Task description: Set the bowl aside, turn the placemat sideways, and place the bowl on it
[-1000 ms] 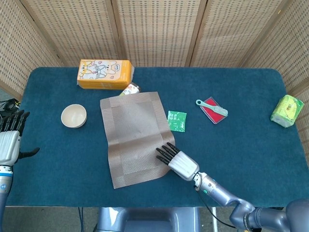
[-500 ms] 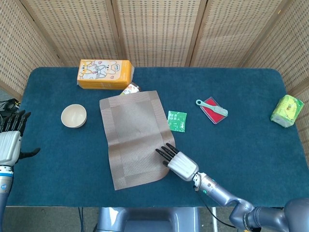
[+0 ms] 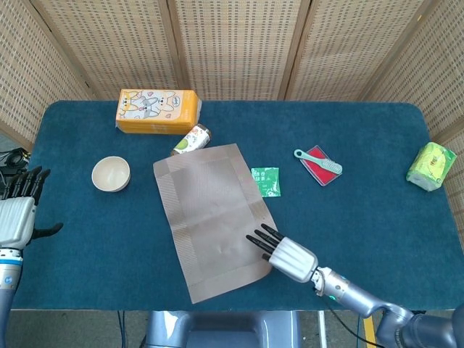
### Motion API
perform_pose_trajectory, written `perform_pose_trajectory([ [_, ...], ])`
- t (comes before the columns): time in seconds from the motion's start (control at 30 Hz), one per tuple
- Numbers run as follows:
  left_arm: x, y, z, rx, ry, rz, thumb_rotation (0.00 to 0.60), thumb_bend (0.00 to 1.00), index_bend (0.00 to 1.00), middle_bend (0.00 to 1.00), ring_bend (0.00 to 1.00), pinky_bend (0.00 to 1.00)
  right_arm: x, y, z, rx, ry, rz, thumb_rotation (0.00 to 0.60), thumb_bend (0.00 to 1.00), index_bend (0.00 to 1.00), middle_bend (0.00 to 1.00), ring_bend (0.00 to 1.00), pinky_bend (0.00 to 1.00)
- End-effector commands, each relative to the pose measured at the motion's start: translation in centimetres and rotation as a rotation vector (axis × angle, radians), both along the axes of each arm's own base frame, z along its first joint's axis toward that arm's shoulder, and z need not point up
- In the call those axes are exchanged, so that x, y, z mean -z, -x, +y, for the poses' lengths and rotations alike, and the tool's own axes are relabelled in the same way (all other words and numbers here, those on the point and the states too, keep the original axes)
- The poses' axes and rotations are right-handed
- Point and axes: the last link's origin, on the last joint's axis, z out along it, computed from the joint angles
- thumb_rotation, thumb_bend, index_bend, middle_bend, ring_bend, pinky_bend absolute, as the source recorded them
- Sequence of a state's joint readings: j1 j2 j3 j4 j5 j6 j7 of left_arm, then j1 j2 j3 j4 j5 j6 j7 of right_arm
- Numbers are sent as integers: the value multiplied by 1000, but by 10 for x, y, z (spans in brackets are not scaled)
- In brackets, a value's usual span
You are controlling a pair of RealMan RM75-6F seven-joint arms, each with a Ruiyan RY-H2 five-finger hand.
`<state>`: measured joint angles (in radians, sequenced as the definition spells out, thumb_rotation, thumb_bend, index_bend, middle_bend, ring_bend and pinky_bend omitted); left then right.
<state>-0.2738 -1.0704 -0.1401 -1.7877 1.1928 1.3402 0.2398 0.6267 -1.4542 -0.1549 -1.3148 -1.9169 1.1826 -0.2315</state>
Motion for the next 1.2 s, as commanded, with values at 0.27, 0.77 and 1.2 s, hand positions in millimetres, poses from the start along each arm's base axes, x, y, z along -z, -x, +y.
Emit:
perform_pose_trajectory([
  [0.27, 3, 2, 4, -17, 11, 8, 600, 0, 0, 0, 0, 0, -102, 77, -26, -270, 279, 425, 600, 705, 672, 0, 0, 0],
  [0.77, 3, 2, 2, -16, 6, 7, 600, 0, 0, 0, 0, 0, -123, 70, -123, -492, 468, 718, 600, 565, 660, 0, 0, 0],
  [1.2, 14, 1, 4, 6, 46, 28, 600, 0, 0, 0, 0, 0, -157, 65, -123, -233, 743, 412, 600, 0, 0, 0, 0, 0],
])
